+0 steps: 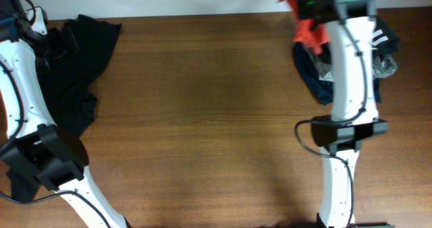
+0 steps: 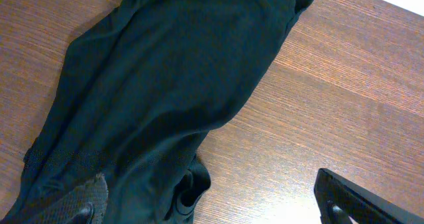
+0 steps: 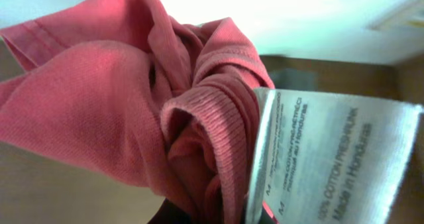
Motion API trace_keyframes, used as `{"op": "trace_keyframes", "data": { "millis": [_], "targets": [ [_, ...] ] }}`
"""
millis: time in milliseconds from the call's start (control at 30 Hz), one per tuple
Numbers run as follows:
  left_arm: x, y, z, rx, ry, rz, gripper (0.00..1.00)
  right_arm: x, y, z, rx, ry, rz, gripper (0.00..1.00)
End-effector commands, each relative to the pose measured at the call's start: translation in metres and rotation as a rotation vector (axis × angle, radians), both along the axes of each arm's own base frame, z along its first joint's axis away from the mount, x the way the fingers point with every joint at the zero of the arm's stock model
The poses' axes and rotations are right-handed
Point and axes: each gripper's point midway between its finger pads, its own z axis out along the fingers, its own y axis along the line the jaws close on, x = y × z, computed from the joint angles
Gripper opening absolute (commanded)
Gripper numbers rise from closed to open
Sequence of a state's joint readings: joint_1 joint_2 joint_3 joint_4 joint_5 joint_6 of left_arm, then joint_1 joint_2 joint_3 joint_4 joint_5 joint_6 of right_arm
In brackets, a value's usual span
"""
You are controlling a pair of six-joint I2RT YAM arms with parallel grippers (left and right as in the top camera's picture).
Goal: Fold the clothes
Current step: 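Lift the bundle and carry it right to the clothes stack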
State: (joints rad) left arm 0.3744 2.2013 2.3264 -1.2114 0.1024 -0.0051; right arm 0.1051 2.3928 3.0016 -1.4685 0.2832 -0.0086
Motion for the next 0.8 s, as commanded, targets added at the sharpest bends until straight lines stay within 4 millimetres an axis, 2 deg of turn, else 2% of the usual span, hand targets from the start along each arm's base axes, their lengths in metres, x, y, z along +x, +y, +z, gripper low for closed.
{"op": "trace_keyframes", "data": {
  "millis": [0,133,167,333,567,767],
  "targets": [
    [0.004,-0.004,0.000,-0.019,-0.008,-0.003,0.99,-0.002,-0.060,0.040,-0.032,-0.119,-0.116,0.04],
    [0.005,-0.009,0.000,-0.019,-0.008,-0.013,0.99,0.000,-0.100,0.050,-0.081,-0.156,-0.157,0.04],
    [0.006,-0.012,0.000,-0.019,-0.008,-0.019,0.99,0.000,-0.119,0.056,-0.111,-0.176,-0.188,0.04],
    [0.011,-0.022,0.001,-0.015,-0.016,-0.039,0.99,-0.001,-0.163,0.070,-0.126,-0.239,-0.256,0.04],
    [0.019,-0.037,0.003,-0.011,-0.030,-0.071,0.99,-0.004,-0.199,0.098,-0.124,-0.347,-0.279,0.04],
    [0.025,-0.049,0.004,-0.008,-0.040,-0.095,0.99,0.002,-0.219,0.085,-0.111,-0.334,-0.248,0.04]
  ]
}}
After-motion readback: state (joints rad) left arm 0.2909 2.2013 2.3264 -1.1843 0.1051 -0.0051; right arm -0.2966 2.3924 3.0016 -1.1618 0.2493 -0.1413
